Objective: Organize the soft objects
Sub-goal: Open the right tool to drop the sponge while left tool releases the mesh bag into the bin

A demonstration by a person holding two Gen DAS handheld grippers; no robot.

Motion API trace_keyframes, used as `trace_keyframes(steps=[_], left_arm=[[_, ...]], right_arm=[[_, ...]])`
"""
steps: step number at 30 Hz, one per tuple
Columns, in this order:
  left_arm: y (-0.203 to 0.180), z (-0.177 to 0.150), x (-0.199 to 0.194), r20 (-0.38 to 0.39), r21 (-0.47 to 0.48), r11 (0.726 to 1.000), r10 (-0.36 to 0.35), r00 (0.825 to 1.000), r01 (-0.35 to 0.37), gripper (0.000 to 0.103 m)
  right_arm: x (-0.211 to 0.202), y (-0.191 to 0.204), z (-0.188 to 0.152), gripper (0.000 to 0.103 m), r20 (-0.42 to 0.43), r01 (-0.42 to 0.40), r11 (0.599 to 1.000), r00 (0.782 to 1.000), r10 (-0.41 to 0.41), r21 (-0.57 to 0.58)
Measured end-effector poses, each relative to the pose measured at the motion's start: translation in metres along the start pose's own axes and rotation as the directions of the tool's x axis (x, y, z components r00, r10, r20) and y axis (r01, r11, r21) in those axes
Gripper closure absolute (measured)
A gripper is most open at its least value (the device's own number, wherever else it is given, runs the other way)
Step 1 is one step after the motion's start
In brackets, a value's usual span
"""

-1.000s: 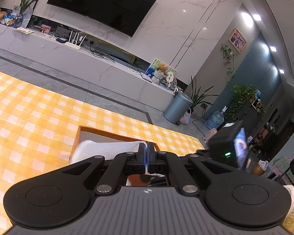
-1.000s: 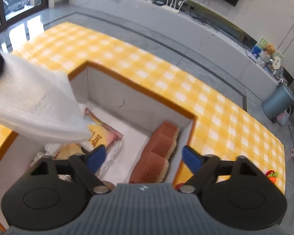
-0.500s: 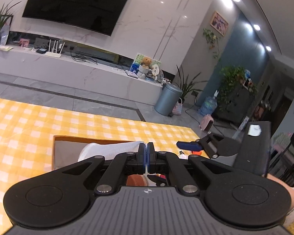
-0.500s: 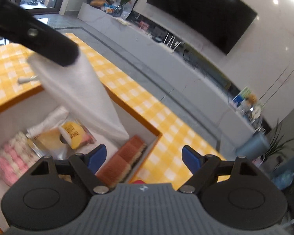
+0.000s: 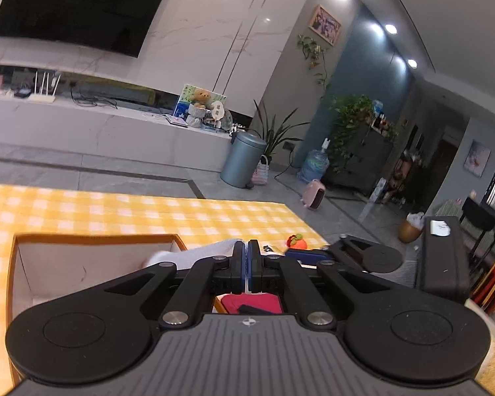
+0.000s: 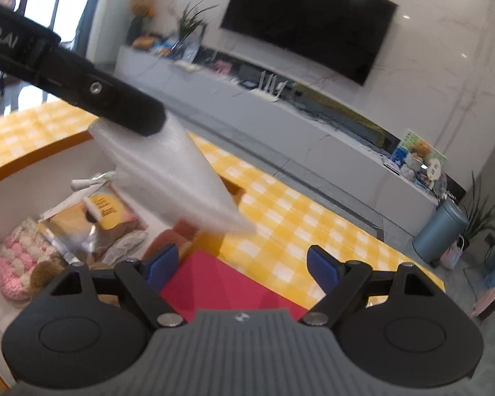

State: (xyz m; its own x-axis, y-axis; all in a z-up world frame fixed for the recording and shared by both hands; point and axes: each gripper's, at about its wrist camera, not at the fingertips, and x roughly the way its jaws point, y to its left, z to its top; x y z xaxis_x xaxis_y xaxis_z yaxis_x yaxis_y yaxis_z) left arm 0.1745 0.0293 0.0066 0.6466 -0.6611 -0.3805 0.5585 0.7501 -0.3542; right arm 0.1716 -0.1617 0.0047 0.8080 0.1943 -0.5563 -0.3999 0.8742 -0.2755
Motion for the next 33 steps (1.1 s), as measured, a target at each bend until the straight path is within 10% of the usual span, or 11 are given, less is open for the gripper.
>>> trace_keyframes(steps=[10, 19, 27, 30, 33], left_arm=[[0.015, -0.006, 0.037, -0.125, 0.024, 0.995, 0.099, 0.987, -0.097, 0.102], [0.046, -0.042, 0.064, -0.447, 0.002, 0.970, 0.220, 0.867, -0.245, 0.102], [0.031, -0.047, 0.053, -0.486, 0.190, 0.935, 0.354, 0.799, -0.299, 0.094], [0.028, -0.053, 0.046, -0.475, 0.225, 0.922, 0.386, 0.791, -0.314, 0.071], [0.023, -0.047, 0.033, -0.410, 0.221, 0.915, 0.401, 0.819, -0.337, 0.035]], right_arm=[[-0.010, -0.025, -0.008, 0.020, 0.075, -0.033, 0.991, 0.997, 0.024, 0.129], [-0.006, -0.016, -0.015, 0.022, 0.057, -0.029, 0.991, 0.998, 0.021, 0.128], [-0.002, -0.013, -0.019, 0.022, 0.035, -0.032, 0.991, 0.999, 0.027, 0.129], [-0.001, -0.013, -0.021, 0.023, 0.030, -0.032, 0.991, 0.999, 0.028, 0.130], [-0.002, -0.014, -0.022, 0.023, 0.033, -0.035, 0.991, 0.999, 0.031, 0.131]])
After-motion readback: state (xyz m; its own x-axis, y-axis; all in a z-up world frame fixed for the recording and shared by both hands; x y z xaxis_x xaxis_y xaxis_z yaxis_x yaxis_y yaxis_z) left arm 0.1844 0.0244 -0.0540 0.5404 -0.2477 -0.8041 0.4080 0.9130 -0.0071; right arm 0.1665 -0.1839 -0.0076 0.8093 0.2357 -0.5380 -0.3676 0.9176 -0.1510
